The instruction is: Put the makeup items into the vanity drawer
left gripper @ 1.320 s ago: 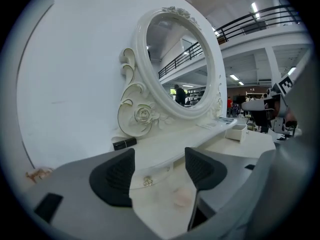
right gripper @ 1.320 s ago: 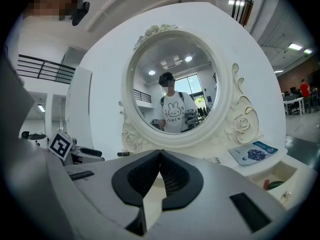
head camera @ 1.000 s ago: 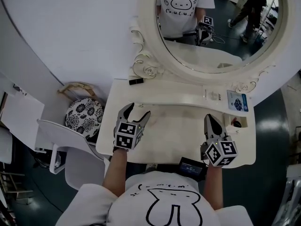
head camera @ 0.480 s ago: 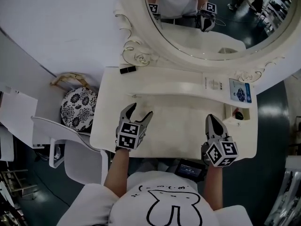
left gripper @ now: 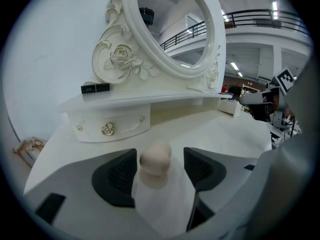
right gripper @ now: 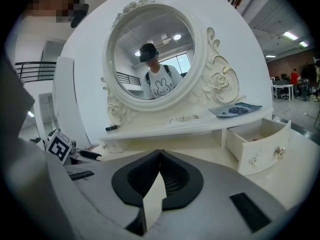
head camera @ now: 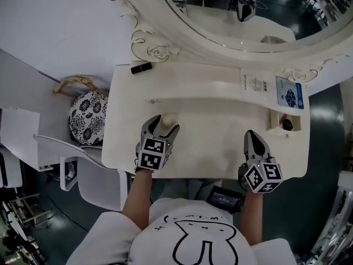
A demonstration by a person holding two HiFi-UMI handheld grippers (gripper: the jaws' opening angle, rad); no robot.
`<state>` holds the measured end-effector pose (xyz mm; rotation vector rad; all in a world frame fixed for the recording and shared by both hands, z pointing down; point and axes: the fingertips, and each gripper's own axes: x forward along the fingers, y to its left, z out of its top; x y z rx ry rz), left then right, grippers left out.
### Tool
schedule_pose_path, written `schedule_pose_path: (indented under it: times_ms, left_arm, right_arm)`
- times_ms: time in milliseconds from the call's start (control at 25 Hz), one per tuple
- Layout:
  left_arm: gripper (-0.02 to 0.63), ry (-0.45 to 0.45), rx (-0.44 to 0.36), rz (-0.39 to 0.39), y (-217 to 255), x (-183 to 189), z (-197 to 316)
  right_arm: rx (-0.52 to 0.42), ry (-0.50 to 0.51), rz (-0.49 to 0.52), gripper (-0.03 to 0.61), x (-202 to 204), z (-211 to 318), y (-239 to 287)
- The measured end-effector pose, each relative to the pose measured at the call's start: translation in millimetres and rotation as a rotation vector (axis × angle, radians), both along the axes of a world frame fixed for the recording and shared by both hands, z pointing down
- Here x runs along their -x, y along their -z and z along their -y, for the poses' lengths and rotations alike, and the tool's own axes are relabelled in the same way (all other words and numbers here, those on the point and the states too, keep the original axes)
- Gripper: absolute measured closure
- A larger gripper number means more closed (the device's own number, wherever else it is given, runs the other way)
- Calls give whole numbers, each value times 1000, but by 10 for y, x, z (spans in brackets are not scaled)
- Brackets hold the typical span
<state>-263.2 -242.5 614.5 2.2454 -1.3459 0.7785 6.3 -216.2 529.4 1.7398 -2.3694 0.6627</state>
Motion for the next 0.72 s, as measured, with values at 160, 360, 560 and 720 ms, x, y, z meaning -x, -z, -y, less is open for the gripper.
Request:
schedule_pose_path:
  times_ms: [160,360,560,720]
  left_arm:
    - [443,-11,-12,45,-16,38,-39]
    - [451,-11,-1,20,10,69,-52]
    - [453,-21,-33,12,182,51,-38]
    - [452,-21,-79,-7,404,38,30]
  right_arm:
    - [3,12,7,571,42,-25,-33]
    - [-4,16,8,571,59,-54,5]
    - [-37,14,-3,571,51,-68,163]
    - [-79,17,-19,571,48,-50,371]
